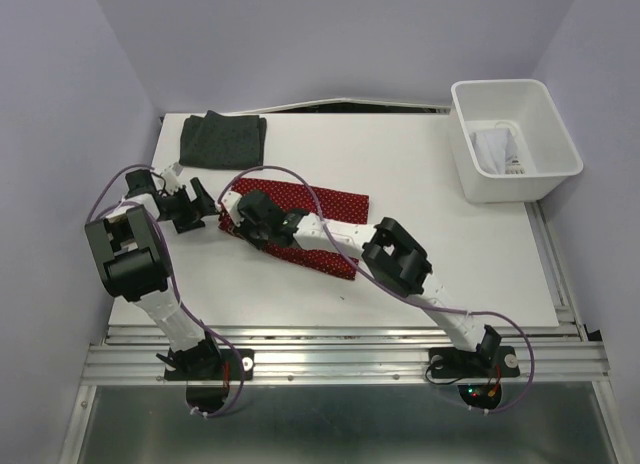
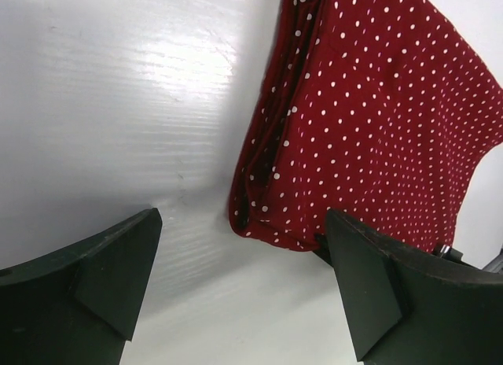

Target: Fold and stack the skirts

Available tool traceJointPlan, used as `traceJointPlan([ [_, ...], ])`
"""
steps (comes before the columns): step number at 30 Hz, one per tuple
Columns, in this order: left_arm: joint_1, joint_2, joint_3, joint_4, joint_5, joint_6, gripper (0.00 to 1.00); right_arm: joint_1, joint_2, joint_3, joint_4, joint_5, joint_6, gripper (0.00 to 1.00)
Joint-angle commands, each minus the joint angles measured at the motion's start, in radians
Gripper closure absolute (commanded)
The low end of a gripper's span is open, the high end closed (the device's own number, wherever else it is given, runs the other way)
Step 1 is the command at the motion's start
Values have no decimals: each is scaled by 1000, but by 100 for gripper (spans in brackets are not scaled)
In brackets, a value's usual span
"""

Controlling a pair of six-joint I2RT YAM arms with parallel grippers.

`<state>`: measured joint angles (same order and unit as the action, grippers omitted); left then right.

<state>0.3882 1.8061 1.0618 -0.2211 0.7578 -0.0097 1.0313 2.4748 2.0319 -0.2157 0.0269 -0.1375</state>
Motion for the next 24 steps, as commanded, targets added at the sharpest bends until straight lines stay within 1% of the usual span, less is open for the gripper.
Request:
traceJointPlan([
  [1, -17, 19, 13, 35, 18, -53, 1, -34, -80, 11, 45, -84, 61, 99],
  [4, -28, 27, -8, 74, 23, -88, 1, -53, -97, 8, 56, -139, 91, 99],
  [9, -48, 67, 9, 88, 61, -124, 1, -62, -128, -4, 85, -203, 127, 99],
  [17, -51, 136, 27, 95, 106, -179, 1, -73, -143, -16, 98, -239, 130, 99],
  [21, -57, 182, 78, 115, 147, -220, 2, -73, -162, -58, 122, -262, 128, 99],
  [24, -69, 216, 127, 115, 166, -230, 9, -73, -169, -76, 125, -271, 127, 99],
])
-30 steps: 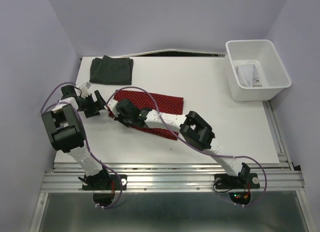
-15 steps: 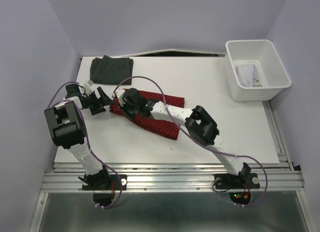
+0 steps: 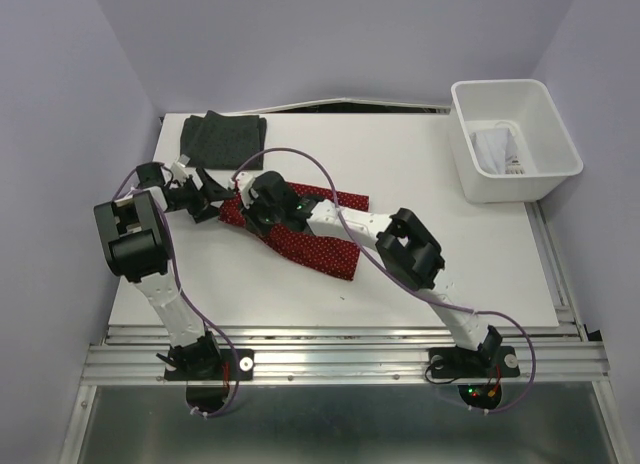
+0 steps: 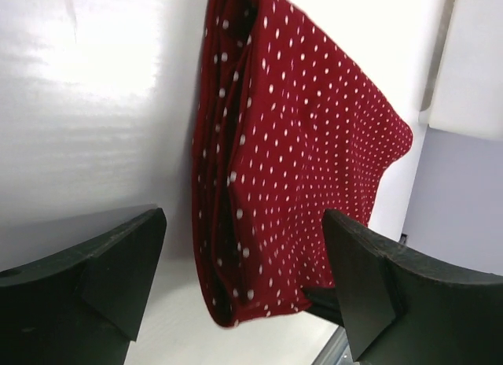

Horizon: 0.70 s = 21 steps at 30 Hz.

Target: Fold and stack the skirts

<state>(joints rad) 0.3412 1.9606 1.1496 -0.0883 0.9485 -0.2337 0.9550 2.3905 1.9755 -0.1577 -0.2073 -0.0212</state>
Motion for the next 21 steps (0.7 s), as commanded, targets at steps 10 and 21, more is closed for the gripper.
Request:
traceJointPlan([
  [10, -65, 159, 140, -87, -10, 33, 33, 4, -93, -37, 75, -35, 14, 99],
  [21, -74, 54, 160, -122, -143, 105, 95, -15, -152, -85, 78, -7, 73, 50],
])
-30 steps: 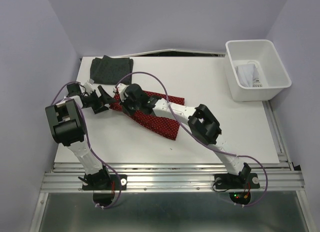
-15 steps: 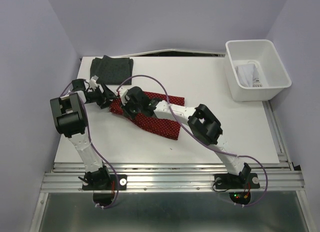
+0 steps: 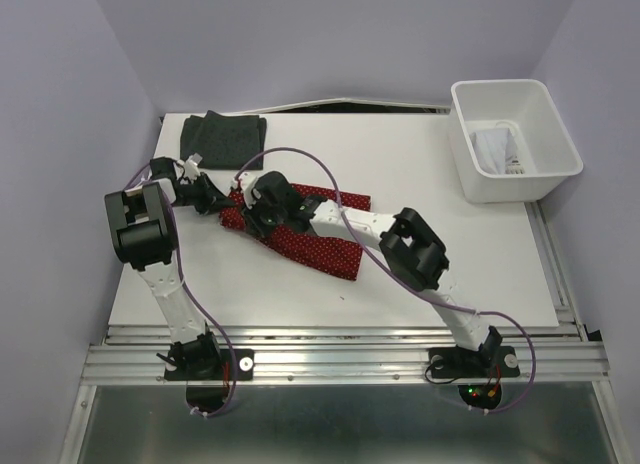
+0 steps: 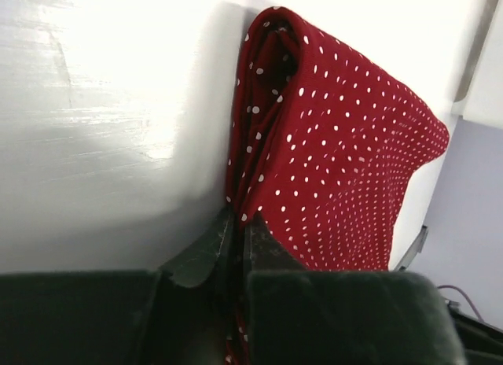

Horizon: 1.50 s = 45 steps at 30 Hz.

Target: Fold and stack the skirts

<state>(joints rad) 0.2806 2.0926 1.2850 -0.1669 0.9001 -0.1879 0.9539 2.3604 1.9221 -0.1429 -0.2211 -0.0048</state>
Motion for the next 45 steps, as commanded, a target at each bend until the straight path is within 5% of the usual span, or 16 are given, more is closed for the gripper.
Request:
traceJointPlan([
  [1, -20, -89, 34, -55, -114, 74, 98, -26, -139, -47, 65, 2, 69, 38],
  [3, -46, -121, 53, -86, -177, 116, 100, -44, -193, -72, 63, -18, 92, 30],
  [11, -173, -267, 44, -97, -467, 166, 100, -243, -386, -231, -131, -201, 134, 35],
  [22, -452, -462, 62, -135, -800, 191, 100, -428, -526, -541, -234, -231, 189, 65],
  [35, -682, -468, 93, -218, -974, 223, 100, -480, -485, -684, -172, -250, 311, 77],
  [45, -847, -441, 70, -192, -997, 188, 100, -480, -492, -673, -161, -316, 338, 77],
])
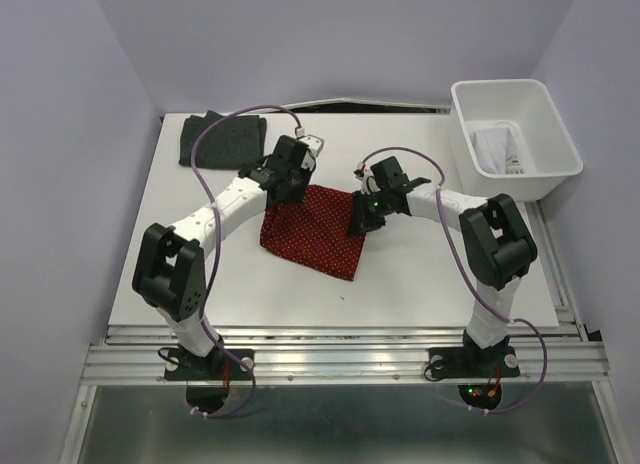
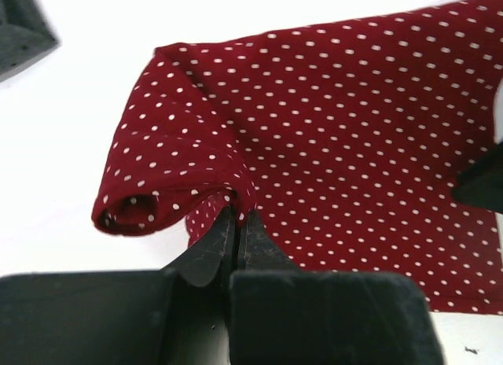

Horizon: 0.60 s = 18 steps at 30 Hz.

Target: Fold and stack the skirts

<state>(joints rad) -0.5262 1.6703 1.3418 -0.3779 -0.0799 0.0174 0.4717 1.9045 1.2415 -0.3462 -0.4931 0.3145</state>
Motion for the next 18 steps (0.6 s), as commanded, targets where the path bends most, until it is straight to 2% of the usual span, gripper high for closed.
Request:
traceJointPlan([
  [1, -52, -11, 11, 23, -24, -43, 100, 2, -47, 7, 41, -48, 20, 77],
  [6, -124, 72, 28, 8, -115, -72, 100, -22, -139, -10, 20, -50, 34, 76],
  [11, -146, 77, 33, 5, -116, -91, 100, -50, -220, -60, -42, 23, -8, 75],
  [18, -173, 86, 77, -38, -106, -103, 100, -59, -156, -94, -33, 83, -8, 76],
])
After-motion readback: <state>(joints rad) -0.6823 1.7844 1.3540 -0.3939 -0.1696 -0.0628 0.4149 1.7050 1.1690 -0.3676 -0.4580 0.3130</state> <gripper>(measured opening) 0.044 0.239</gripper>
